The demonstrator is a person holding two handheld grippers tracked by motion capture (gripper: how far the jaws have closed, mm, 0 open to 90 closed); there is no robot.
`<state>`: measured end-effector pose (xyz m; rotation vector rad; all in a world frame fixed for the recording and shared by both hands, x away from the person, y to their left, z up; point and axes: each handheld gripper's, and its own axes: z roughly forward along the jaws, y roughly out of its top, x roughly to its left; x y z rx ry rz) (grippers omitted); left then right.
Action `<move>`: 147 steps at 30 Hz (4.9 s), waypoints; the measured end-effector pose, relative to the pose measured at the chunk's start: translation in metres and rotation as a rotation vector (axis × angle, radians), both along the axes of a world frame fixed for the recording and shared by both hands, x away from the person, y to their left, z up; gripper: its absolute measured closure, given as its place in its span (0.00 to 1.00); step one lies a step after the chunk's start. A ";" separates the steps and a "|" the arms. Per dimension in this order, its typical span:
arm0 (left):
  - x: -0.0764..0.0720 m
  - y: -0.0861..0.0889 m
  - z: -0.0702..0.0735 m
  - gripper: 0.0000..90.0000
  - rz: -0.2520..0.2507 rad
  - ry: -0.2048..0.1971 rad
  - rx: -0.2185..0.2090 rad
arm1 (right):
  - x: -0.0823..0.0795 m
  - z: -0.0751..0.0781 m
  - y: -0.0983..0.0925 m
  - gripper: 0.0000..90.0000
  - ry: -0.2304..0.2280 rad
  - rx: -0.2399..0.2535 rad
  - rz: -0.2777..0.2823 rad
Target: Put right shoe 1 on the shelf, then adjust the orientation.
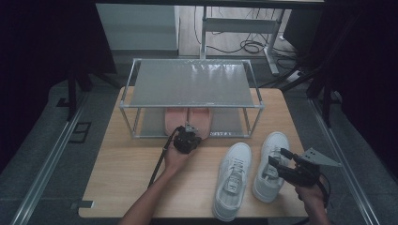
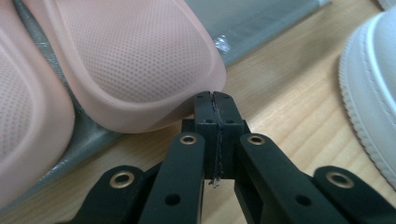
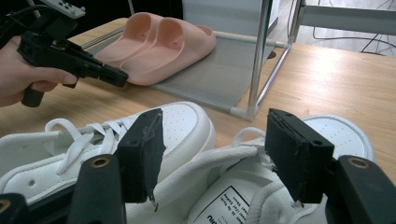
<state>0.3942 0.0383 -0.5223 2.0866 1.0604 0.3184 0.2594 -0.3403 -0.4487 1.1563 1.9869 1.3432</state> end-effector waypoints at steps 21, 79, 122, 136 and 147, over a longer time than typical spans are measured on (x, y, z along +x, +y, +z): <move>0.016 0.001 -0.004 1.00 0.034 0.022 -0.012 | 0.000 0.000 -0.002 0.42 -0.003 0.003 -0.006; -0.108 0.147 0.021 0.47 0.011 0.007 -0.100 | -0.003 -0.001 0.028 0.51 0.030 -0.038 0.081; -0.112 0.156 0.030 0.47 0.047 -0.013 -0.097 | 0.005 -0.005 0.073 1.00 0.209 -0.276 0.159; -0.113 0.159 0.032 0.47 0.049 -0.018 -0.108 | -0.001 -0.012 0.097 1.00 0.243 -0.493 0.146; -0.113 0.160 0.033 0.48 0.050 -0.018 -0.124 | -0.003 -0.011 0.113 1.00 0.212 -0.603 0.112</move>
